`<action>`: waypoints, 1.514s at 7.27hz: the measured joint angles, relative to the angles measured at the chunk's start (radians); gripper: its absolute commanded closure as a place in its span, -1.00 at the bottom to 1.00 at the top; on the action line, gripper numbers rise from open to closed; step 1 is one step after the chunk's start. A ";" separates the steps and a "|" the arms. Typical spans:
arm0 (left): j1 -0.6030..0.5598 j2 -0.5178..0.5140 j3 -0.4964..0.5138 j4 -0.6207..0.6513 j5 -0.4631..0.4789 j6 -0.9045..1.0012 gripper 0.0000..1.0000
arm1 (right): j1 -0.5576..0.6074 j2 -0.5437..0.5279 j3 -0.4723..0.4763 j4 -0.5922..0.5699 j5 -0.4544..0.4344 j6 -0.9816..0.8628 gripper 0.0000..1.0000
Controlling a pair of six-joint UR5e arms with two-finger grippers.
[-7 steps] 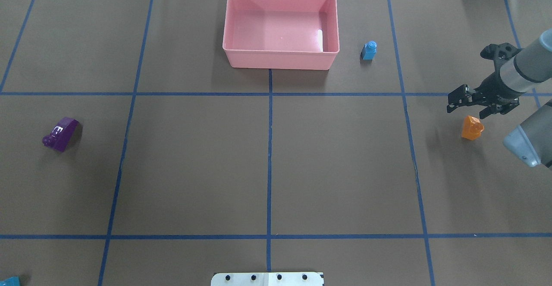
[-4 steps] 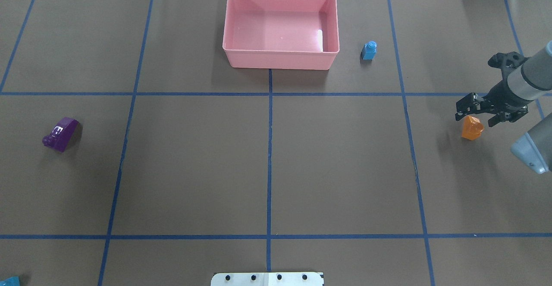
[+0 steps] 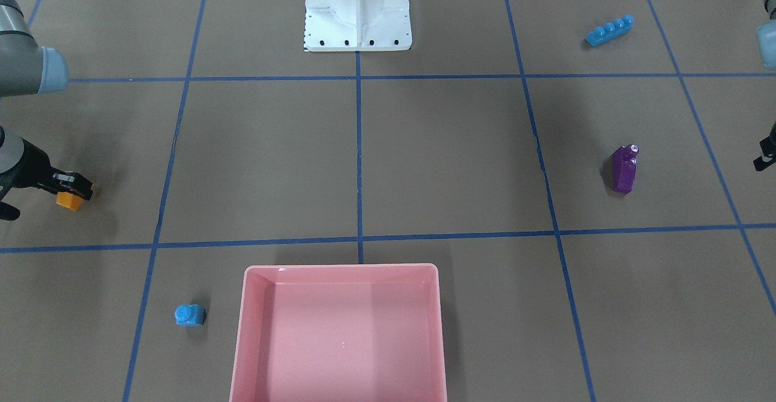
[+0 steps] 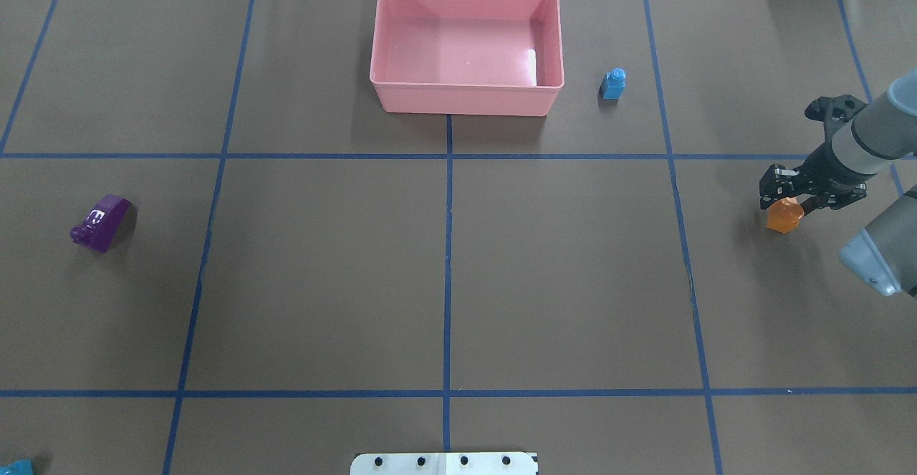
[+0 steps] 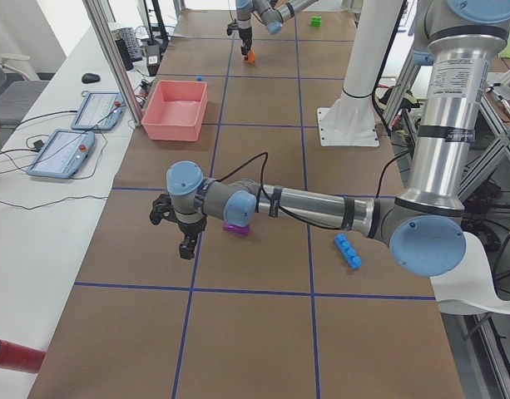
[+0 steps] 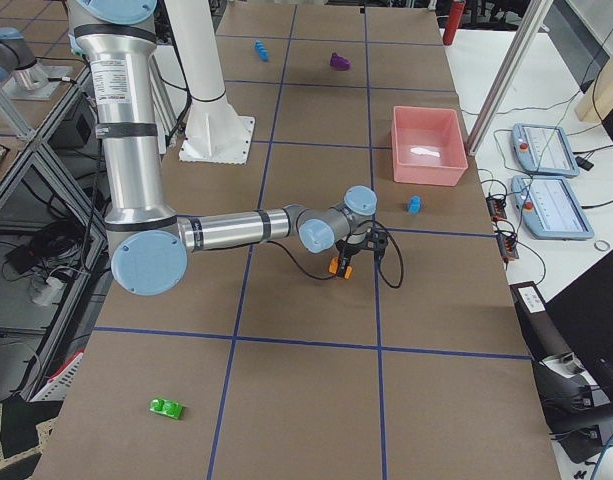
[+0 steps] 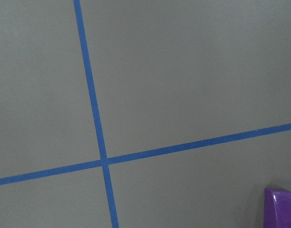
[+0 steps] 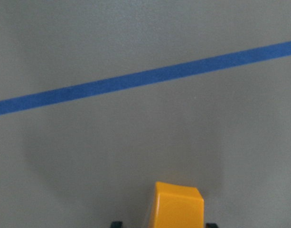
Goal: Put all blocks into box
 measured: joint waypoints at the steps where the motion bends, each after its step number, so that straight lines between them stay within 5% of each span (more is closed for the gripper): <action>1: 0.000 -0.001 -0.002 0.000 0.000 -0.010 -1.00 | -0.005 0.003 0.006 0.000 -0.003 0.006 1.00; 5: 0.093 -0.035 -0.005 -0.047 0.007 -0.263 -1.00 | 0.115 0.035 0.150 -0.018 0.055 -0.027 1.00; 7: 0.193 0.009 -0.007 -0.215 0.042 -0.415 -1.00 | 0.156 0.213 0.175 -0.139 0.068 -0.040 1.00; 9: 0.296 0.048 -0.006 -0.311 0.099 -0.466 -1.00 | 0.159 0.510 0.072 -0.325 0.055 -0.038 1.00; 11: 0.353 0.054 -0.006 -0.330 0.115 -0.475 -1.00 | 0.133 0.735 -0.121 -0.363 0.016 -0.036 1.00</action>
